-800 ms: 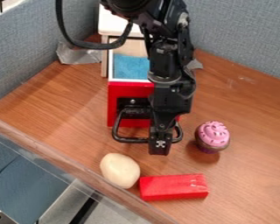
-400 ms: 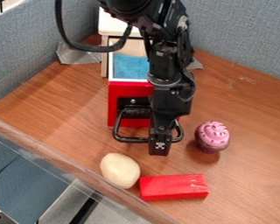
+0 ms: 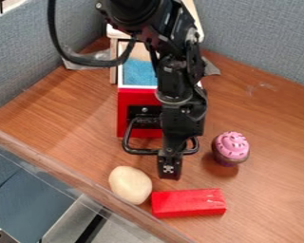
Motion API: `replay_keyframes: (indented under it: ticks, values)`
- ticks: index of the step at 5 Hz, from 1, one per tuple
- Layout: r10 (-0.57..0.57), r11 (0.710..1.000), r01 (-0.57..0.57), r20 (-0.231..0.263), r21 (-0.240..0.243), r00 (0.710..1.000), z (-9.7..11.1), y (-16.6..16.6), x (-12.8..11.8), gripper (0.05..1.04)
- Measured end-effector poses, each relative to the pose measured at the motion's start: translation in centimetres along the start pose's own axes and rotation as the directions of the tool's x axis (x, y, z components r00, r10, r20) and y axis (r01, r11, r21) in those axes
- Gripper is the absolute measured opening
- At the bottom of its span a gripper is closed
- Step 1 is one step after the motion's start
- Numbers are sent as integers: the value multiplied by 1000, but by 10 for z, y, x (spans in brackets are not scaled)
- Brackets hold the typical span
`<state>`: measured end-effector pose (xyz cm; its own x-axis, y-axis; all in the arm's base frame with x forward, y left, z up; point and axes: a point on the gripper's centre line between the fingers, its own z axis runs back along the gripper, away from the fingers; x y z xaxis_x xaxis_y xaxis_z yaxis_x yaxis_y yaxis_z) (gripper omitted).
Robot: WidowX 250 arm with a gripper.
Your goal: Take the white object and put inside the drawer
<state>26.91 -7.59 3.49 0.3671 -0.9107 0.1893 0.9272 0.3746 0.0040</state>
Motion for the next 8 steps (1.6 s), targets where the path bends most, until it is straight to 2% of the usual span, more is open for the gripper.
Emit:
replay_keyframes:
  ticks: [2,3,4,5,6,7,8]
  values:
    - [-66,997,62,80,53,995,36,-17,23,1000]
    - [-104,994,99,105,51,989,48,-23,27,1000]
    - [-234,972,234,76,8,969,52,-33,21,1000]
    - [-304,951,303,-3,-53,953,52,-39,6,1000]
    - [-345,935,340,-39,-98,938,50,-42,-3,1000]
    - [-355,932,349,-51,-100,933,42,-43,-11,1000]
    - [-352,931,341,-68,-132,934,29,-45,-23,1000]
